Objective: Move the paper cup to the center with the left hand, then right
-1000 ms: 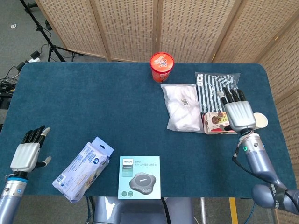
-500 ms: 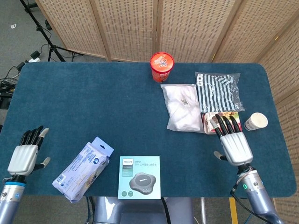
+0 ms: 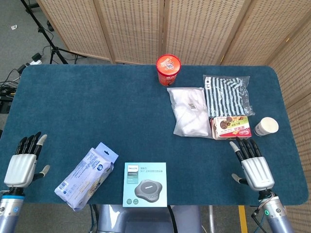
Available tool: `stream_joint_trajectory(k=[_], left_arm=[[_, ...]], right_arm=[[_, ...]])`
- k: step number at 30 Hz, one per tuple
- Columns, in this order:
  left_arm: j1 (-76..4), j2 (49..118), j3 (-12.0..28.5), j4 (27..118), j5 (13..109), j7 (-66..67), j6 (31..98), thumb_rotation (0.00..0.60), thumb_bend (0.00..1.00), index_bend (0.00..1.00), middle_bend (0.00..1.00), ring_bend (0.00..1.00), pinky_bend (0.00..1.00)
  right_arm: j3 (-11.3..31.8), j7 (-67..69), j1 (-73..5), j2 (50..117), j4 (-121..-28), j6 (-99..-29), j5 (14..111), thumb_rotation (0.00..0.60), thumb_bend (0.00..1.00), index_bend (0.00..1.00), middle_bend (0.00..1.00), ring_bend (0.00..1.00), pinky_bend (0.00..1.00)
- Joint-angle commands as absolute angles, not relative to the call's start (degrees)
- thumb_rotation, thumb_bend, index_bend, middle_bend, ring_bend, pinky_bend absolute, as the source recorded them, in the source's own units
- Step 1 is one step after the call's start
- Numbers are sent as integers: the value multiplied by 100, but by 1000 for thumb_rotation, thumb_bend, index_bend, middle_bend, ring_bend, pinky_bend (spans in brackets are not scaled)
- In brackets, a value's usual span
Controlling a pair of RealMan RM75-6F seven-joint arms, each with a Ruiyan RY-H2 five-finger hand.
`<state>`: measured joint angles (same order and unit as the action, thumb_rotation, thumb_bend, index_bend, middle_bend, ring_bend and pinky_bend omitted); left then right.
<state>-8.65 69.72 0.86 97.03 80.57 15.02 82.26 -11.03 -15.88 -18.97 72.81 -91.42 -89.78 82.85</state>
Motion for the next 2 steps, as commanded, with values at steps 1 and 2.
stream_joint_trajectory(k=[1, 2], left_arm=[[-868, 6990, 107, 9662, 8016, 1513, 8193, 600, 245, 0, 0, 0, 0], [-872, 6999, 112, 9650, 8004, 1513, 8178, 600, 245, 0, 0, 0, 0]], right_arm=[[-1015, -1473, -1799, 7320, -8996, -8932, 8368, 600, 93, 0, 0, 0, 0], [-998, -1453, -1786, 7325, -8967, -8909, 8370, 600, 93, 0, 0, 0, 0]])
